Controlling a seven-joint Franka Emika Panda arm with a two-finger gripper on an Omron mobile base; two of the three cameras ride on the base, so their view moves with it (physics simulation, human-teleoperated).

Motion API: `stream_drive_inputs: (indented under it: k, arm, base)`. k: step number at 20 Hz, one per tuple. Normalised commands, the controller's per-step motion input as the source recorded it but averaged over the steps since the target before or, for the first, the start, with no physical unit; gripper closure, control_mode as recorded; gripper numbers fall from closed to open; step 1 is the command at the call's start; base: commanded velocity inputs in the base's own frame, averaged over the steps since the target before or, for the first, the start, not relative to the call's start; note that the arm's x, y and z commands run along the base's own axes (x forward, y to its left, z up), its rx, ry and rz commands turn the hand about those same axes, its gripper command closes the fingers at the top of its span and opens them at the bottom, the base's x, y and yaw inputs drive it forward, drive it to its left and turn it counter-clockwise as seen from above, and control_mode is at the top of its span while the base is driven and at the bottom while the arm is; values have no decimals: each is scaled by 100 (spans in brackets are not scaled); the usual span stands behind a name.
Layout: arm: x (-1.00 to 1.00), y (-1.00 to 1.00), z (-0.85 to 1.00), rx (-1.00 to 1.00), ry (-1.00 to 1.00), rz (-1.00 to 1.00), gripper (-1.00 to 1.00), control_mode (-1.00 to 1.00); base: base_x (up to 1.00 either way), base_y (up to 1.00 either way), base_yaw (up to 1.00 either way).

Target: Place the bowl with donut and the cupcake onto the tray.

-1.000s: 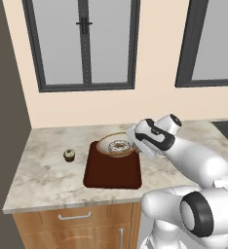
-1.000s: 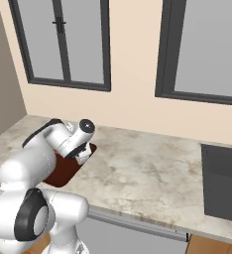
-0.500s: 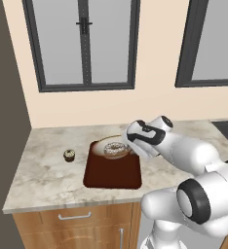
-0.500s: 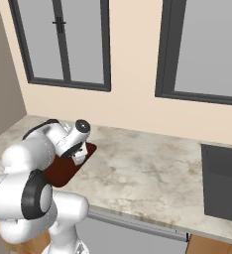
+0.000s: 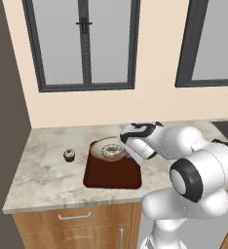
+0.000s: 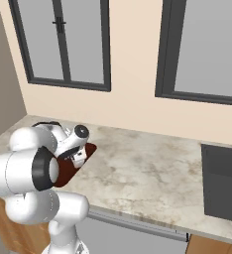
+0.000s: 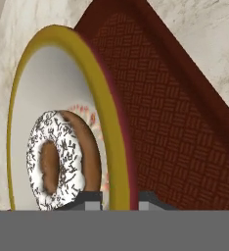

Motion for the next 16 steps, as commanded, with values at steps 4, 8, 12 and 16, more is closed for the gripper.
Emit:
stream_drive_inputs:
  k: [4,8,12,16]
  arm:
    - [4,3,-33,0,0,-2,100,-100]
    - [-3,0,0,0,0,0,100,-100]
    - [-1,0,0,0,0,0,100,-100]
    - [0,-1,0,0,0,0,100,-100]
  base:
    - [0,0,0]
    - [0,0,0]
    - [0,0,0]
    - [0,0,0]
